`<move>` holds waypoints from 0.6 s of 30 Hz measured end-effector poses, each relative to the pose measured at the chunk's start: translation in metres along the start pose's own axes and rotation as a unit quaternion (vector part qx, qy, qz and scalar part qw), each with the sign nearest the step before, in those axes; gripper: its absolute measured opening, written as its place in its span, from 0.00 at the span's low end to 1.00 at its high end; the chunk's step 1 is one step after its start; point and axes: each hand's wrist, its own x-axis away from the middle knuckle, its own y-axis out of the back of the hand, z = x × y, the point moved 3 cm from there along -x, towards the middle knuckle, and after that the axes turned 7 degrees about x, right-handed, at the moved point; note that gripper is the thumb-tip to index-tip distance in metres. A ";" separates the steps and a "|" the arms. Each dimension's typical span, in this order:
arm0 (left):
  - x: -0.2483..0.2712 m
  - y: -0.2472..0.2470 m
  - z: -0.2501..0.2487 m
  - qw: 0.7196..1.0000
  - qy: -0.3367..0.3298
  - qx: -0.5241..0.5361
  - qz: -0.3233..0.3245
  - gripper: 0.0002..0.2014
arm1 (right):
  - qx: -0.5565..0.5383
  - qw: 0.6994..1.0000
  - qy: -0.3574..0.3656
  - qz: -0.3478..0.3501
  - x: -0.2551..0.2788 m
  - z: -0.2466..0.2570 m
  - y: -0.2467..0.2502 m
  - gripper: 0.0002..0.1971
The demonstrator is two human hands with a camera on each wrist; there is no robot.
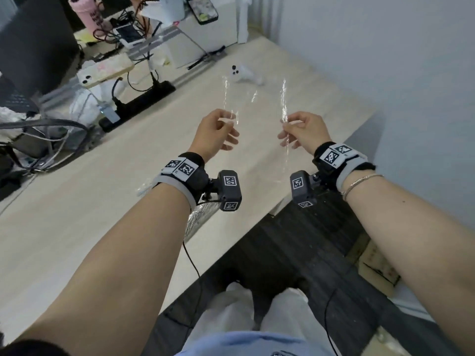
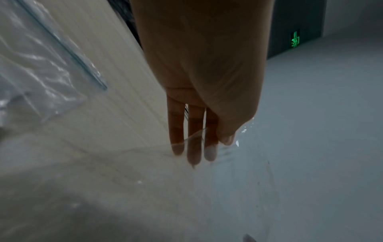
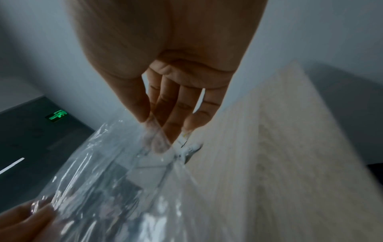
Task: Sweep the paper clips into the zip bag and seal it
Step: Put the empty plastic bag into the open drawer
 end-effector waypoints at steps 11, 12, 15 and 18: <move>0.006 -0.161 -0.007 0.996 0.011 0.032 0.082 0.11 | -0.045 0.998 -0.029 -0.031 0.038 -0.088 0.142 0.06; 0.007 -0.174 -0.005 0.996 0.014 0.030 0.081 0.10 | -0.040 0.998 -0.035 -0.031 0.041 -0.096 0.153 0.05; 0.009 -0.214 0.000 0.995 0.014 0.024 0.093 0.08 | -0.020 0.998 -0.045 -0.027 0.048 -0.121 0.187 0.08; 0.008 -0.246 0.003 0.995 0.009 0.028 0.096 0.10 | 0.005 0.999 -0.044 -0.008 0.049 -0.143 0.216 0.11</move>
